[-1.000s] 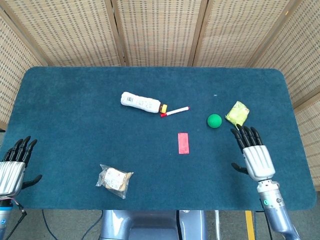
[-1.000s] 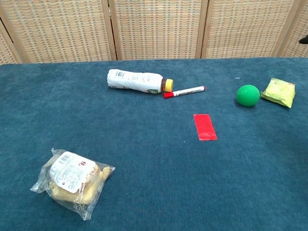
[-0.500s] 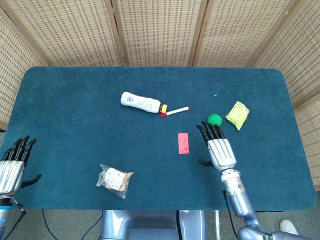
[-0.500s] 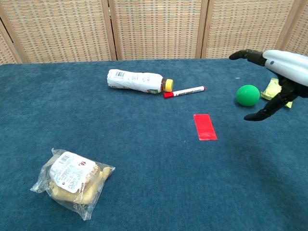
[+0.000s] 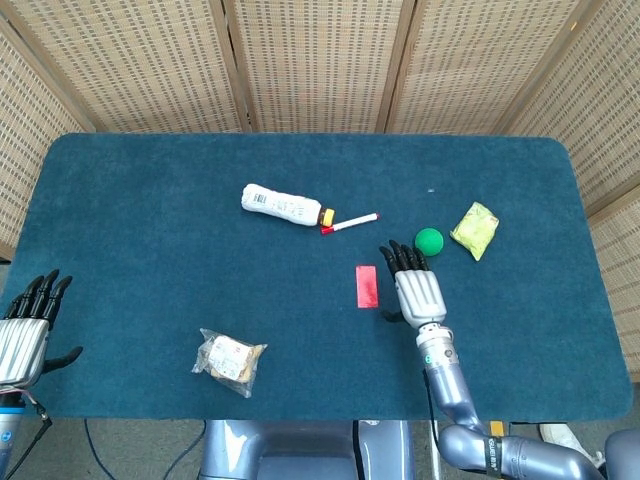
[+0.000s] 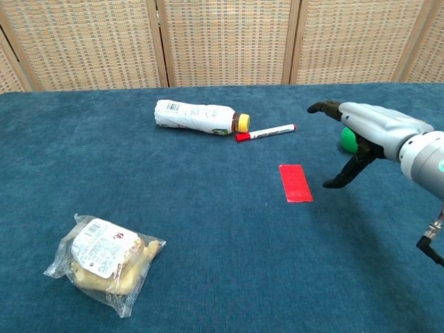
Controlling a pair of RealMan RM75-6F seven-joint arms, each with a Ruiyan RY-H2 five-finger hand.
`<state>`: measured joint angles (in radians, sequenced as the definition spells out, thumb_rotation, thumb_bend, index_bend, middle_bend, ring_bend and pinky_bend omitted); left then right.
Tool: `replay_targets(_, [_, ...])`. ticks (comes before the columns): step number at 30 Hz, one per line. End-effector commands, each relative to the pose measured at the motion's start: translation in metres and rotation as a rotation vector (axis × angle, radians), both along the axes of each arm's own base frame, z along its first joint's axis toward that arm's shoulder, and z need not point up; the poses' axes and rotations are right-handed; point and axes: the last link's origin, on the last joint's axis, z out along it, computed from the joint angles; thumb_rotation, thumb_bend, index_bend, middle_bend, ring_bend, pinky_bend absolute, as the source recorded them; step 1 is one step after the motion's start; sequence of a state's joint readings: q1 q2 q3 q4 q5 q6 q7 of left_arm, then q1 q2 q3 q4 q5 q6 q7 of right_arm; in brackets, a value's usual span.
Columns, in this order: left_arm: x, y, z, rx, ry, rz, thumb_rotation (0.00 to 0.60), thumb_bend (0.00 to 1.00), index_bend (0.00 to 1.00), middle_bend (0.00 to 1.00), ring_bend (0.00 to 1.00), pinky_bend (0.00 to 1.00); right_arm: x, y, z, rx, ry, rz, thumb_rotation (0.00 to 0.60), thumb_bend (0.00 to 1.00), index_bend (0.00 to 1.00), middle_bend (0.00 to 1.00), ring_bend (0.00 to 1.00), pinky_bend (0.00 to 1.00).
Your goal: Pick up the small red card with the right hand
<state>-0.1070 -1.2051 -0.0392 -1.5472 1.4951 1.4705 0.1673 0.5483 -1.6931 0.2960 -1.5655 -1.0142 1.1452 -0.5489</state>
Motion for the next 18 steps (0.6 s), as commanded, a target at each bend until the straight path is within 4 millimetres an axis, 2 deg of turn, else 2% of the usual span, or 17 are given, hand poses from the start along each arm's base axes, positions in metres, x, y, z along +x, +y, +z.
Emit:
replay_targets(1, [0.0,0.0,0.0,-0.001,0.001,0.002,0.6,0.13,0.0,0.0,0.0,0.16,0.0,0.001,-0.008,0.018,0.009,0.001,0.6,0.18,0.07,0.0,0.0,0.01])
replay_targets(7, [0.0,-0.001,-0.002,-0.007,0.002,0.0,0.6,0.13,0.0,0.0,0.0,0.16,0.004,0.002,-0.019,0.038,0.003,0.001,0.6,0.18,0.07,0.0,0.0,0.01])
replay_targets(18, [-0.001,-0.001,-0.001,-0.01,-0.003,0.004,0.6,0.13,0.0,0.0,0.0,0.16,0.006,-0.008,-0.028,0.054,0.008,-0.01,0.6,0.18,0.07,0.0,0.0,0.01])
